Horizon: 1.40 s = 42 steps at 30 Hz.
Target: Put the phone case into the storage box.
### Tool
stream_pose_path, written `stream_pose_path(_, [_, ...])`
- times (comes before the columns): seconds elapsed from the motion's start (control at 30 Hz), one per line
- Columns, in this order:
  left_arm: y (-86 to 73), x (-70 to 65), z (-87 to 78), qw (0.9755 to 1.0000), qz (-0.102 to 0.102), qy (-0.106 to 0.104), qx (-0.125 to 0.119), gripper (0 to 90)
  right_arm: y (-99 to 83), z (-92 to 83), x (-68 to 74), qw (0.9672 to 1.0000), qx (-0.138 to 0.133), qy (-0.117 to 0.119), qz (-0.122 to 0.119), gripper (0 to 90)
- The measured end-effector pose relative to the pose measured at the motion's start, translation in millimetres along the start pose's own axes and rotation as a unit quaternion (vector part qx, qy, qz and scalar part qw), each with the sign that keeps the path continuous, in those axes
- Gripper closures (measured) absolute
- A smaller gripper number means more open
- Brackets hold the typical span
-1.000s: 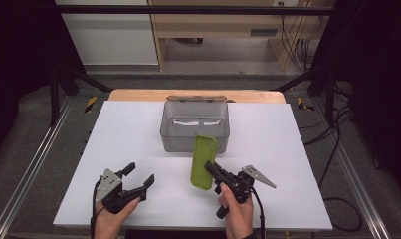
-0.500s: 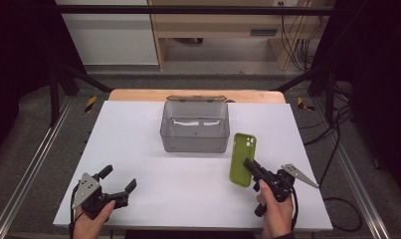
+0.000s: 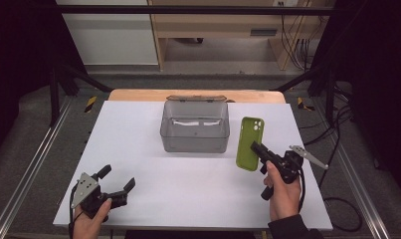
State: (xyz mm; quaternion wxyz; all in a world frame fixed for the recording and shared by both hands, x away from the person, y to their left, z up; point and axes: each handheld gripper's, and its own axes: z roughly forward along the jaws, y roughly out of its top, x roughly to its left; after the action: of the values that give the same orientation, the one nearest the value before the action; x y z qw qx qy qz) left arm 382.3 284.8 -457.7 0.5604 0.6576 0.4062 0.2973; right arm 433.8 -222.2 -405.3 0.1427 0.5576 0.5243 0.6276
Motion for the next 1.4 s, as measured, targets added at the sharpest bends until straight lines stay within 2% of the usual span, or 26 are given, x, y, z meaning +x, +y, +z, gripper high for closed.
stream_pose_path(0.27, [-0.3, 0.2, 0.8, 1.0, 0.002, 0.001, 0.001, 2.2, 29.2, 9.9, 15.0, 0.9999, 0.003, 0.01, 0.002, 77.2])
stream_pose_path(0.37, [-0.4, 0.3, 0.7, 1.0, 0.0, 0.005, 0.0, 1.8, 38.0, 15.5, 23.0, 0.9999, 0.006, 0.014, -0.004, 77.2])
stream_pose_path(0.53, [-0.4, 2.4, 0.5, 0.9999, -0.004, 0.012, -0.003, 1.8, 46.7, 23.6, 31.3, 0.9997, 0.013, 0.02, -0.006, 77.2])
stream_pose_path(0.7, [0.0, 3.7, -0.3, 0.9998, -0.003, 0.018, -0.005, 1.8, 52.4, 34.1, 38.8, 0.9994, 0.022, 0.022, -0.017, 77.2])
stream_pose_path(0.77, [0.1, 4.0, -0.4, 0.9998, -0.003, 0.02, -0.007, 1.8, 53.5, 38.6, 40.8, 0.9994, 0.021, 0.024, -0.015, 77.2])
stream_pose_path(0.8, [0.0, 3.7, -0.1, 0.9998, -0.006, 0.017, -0.008, 1.8, 54.3, 41.9, 42.9, 0.9993, 0.024, 0.025, -0.013, 77.2])
stream_pose_path(0.93, [1.2, 3.0, 0.1, 0.9998, 0.003, 0.01, -0.019, 1.8, 56.0, 49.8, 49.0, 0.9992, 0.025, 0.03, -0.012, 77.2])
stream_pose_path(1.17, [2.3, 3.1, -0.9, 0.9995, 0.009, 0.01, -0.028, 1.8, 56.7, 66.3, 53.0, 0.9991, 0.032, 0.027, -0.008, 77.2])
stream_pose_path(1.23, [3.2, 3.7, -2.0, 0.9992, 0.005, 0.018, -0.036, 1.9, 56.4, 67.3, 53.1, 0.999, 0.034, 0.028, -0.007, 77.2])
stream_pose_path(1.4, [3.4, 5.4, -3.0, 0.999, 0.002, 0.018, -0.04, 1.9, 57.3, 74.9, 55.1, 0.999, 0.036, 0.025, -0.011, 77.2])
